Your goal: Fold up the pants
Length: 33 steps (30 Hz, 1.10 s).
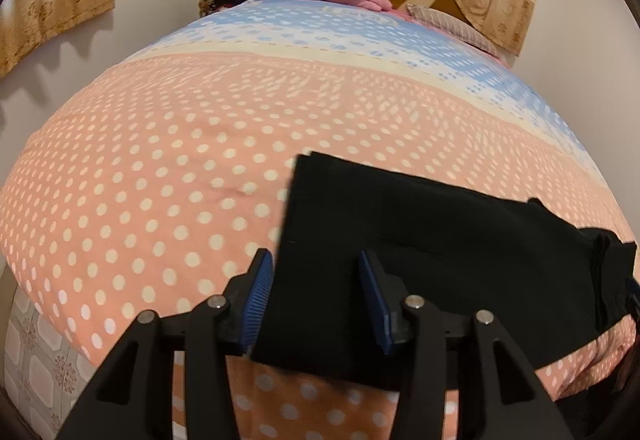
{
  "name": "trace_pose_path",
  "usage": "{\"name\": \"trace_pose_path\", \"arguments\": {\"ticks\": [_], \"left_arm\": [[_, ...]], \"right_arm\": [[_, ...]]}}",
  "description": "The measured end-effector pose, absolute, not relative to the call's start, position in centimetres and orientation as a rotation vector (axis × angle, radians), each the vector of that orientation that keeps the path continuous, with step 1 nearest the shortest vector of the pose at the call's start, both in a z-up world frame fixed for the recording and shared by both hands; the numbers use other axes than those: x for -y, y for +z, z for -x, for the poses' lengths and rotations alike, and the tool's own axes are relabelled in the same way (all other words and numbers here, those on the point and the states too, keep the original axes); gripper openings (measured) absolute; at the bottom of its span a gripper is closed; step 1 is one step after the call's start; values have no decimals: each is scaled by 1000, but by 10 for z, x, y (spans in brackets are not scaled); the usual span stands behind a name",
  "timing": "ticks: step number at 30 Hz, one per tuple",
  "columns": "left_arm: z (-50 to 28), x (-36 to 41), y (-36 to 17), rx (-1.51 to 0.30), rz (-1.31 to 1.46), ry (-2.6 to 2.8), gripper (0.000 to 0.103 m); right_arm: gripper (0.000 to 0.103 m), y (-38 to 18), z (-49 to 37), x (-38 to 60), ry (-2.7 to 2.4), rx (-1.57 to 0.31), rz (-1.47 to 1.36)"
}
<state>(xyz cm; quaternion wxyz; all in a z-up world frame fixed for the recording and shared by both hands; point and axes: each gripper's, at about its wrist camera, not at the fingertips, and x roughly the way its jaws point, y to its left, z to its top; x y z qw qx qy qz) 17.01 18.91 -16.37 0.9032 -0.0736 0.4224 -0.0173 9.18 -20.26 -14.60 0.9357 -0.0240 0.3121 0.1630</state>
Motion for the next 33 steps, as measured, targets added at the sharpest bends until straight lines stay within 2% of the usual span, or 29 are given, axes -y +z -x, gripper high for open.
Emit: {"name": "trace_pose_path", "arguments": {"ticks": [9, 15, 19, 20, 22, 25, 28, 33], "left_arm": [[-171, -198, -169, -894, 176, -51, 49], [-181, -219, -184, -910, 391, -126, 52], [-183, -211, -182, -913, 352, -131, 53], [-182, -209, -181, -915, 340, -129, 52], [-181, -208, -178, -920, 338, -140, 36], [-179, -205, -173, -921, 315, -155, 24], [-176, -208, -170, -913, 328, -174, 17], [-171, -228, -170, -869, 508, -233, 13]], "right_arm": [[61, -154, -93, 206, 338, -653, -1], [61, -154, -88, 193, 378, -642, 28], [61, -155, -85, 187, 393, -642, 50], [61, -155, -84, 185, 394, -640, 52], [61, -155, -83, 185, 397, -634, 53], [61, -156, -84, 186, 398, -635, 47], [61, -159, -86, 187, 391, -649, 43], [61, -158, -87, 191, 385, -636, 26]]}}
